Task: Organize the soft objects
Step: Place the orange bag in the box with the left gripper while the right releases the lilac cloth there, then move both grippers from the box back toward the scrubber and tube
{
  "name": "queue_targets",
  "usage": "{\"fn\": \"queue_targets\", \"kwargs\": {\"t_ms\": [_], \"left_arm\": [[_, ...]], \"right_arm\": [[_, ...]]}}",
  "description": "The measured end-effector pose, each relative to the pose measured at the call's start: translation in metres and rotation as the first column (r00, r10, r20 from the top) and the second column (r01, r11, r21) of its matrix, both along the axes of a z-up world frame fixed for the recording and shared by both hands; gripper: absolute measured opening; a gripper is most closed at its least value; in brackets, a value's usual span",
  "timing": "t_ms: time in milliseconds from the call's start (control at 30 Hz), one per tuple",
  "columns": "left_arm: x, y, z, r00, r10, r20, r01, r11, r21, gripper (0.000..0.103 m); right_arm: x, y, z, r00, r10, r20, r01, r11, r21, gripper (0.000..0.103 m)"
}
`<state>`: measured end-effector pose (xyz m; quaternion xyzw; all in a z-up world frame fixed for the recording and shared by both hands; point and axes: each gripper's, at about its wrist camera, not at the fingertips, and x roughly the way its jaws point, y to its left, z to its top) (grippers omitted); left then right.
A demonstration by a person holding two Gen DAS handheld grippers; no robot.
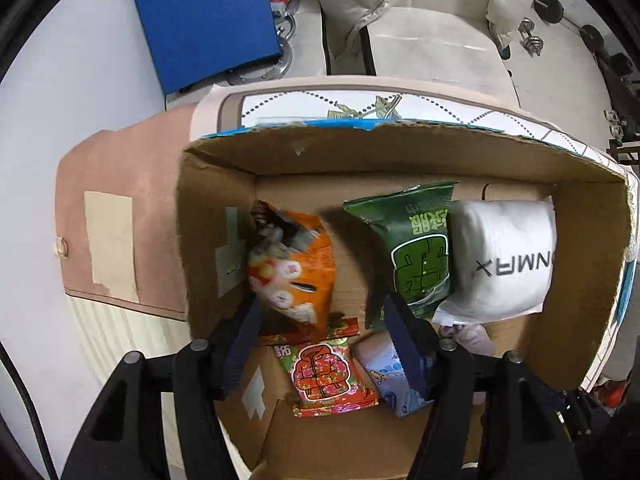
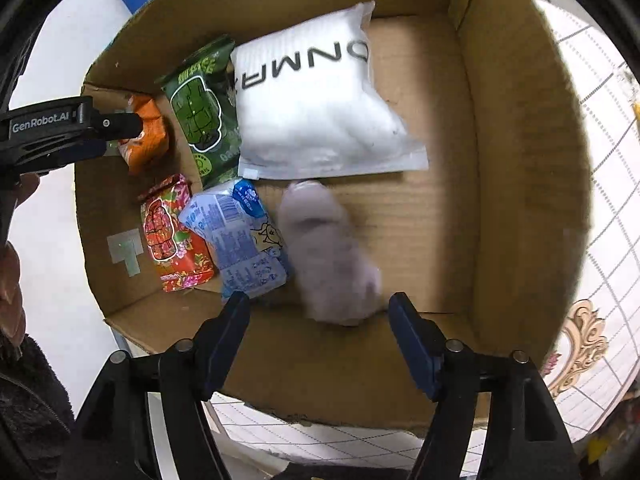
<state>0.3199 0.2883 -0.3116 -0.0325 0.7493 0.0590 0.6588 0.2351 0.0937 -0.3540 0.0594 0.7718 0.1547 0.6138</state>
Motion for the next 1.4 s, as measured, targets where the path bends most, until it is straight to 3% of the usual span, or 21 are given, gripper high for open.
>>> {"fn": "queue_targets", "kwargs": {"t_ms": [100,333,367,433,633,800,1133,1400], "left_arm": [[-0.007,-0.001,0.011,1.000,0.011,0.019,-0.011,1.000,-0.013,0.061],[-0.043,-0.016,0.042,0.995,0.020,0.100,-0.016,0.999,-0.037,0.064],[-0.052,-0.019,0.048,0.992,0.023,0.124,-0.020,0.999,-0.030,0.069],[-0.067,-0.023,0.060,0.983,0.023,0.183,-0.026,1.000,0.013,0.103],[-0.109,-0.036,0.091,0.959,0.039,0.280,-0.044,0.999,0.011,0.103],[-0.145,-0.050,0.124,0.926,0.039,0.375,-0.056,0.998,0.037,0.103],[-0.199,-0.075,0.161,0.890,0.018,0.455,-0.052,0.997,0.063,0.103],[-0.225,-0.080,0.181,0.877,0.031,0.479,-0.061,0.997,0.048,0.103]], "right_arm": [[0.001,-0.002,0.009,1.000,0.007,0.016,-0.007,1.000,-0.012,0.077],[-0.003,-0.009,0.042,0.993,0.048,0.109,-0.041,0.997,-0.065,0.103],[-0.005,-0.011,0.048,0.989,0.061,0.133,-0.051,0.995,-0.080,0.103],[-0.008,-0.015,0.061,0.982,0.081,0.171,-0.062,0.992,-0.114,0.103],[-0.022,-0.031,0.098,0.951,0.102,0.290,-0.058,0.986,-0.156,0.103],[-0.043,-0.045,0.127,0.922,0.086,0.378,-0.027,0.987,-0.158,0.103],[-0.093,-0.062,0.187,0.866,0.072,0.495,-0.016,0.993,-0.117,0.103],[-0.121,-0.070,0.214,0.847,0.067,0.527,-0.025,0.996,-0.085,0.103]]}}
